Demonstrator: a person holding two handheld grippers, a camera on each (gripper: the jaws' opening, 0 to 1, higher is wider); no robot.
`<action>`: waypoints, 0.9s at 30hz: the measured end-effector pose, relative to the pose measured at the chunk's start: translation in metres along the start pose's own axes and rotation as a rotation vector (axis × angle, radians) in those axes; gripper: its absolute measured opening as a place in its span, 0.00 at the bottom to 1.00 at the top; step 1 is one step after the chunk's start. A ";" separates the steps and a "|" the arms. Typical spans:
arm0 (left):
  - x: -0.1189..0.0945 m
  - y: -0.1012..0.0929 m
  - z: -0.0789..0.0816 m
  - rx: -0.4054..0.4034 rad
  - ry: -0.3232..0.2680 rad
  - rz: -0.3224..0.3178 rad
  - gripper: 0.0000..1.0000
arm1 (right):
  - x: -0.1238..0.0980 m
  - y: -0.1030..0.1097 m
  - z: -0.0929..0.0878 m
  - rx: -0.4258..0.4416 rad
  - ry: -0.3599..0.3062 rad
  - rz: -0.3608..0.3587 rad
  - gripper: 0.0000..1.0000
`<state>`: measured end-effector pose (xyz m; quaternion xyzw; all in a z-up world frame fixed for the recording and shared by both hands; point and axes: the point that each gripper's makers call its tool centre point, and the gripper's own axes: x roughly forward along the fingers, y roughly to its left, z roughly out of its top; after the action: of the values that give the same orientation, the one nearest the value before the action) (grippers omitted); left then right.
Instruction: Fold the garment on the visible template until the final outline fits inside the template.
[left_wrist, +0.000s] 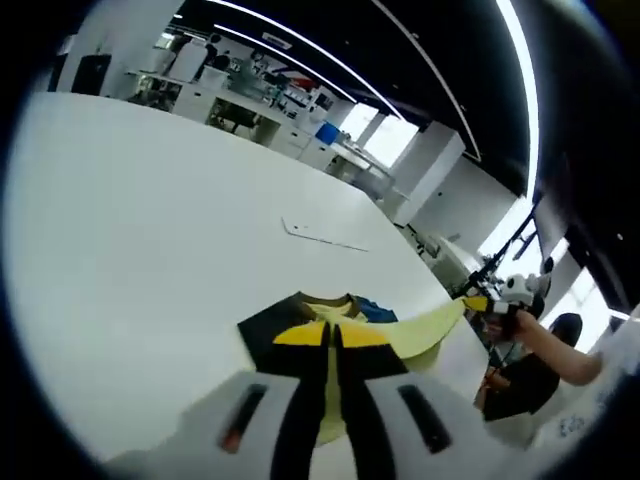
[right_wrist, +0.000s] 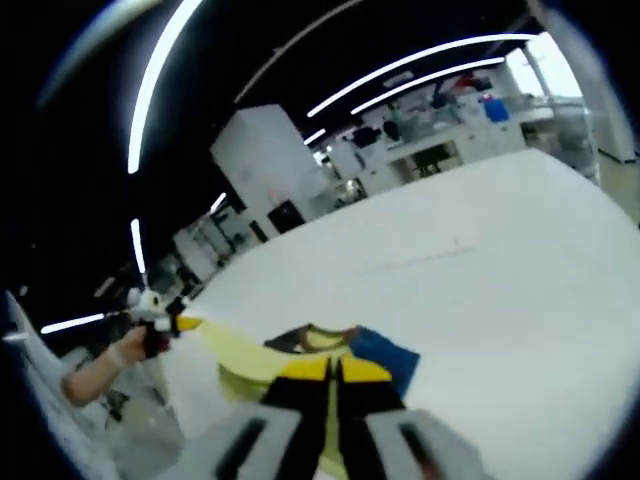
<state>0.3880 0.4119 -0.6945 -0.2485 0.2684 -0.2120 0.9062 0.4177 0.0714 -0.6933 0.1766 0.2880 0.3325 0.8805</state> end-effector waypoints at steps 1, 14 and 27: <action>0.004 0.002 0.001 0.002 0.002 0.006 0.00 | 0.006 -0.005 0.002 -0.006 -0.003 -0.008 0.00; 0.067 0.074 -0.017 -0.008 0.068 0.134 0.00 | 0.063 -0.062 -0.019 -0.024 0.093 -0.119 0.00; 0.086 0.103 -0.049 0.014 0.121 0.203 0.00 | 0.081 -0.090 -0.050 0.024 0.150 -0.163 0.00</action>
<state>0.4505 0.4320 -0.8219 -0.2005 0.3451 -0.1358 0.9068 0.4803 0.0687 -0.8088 0.1374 0.3706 0.2685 0.8785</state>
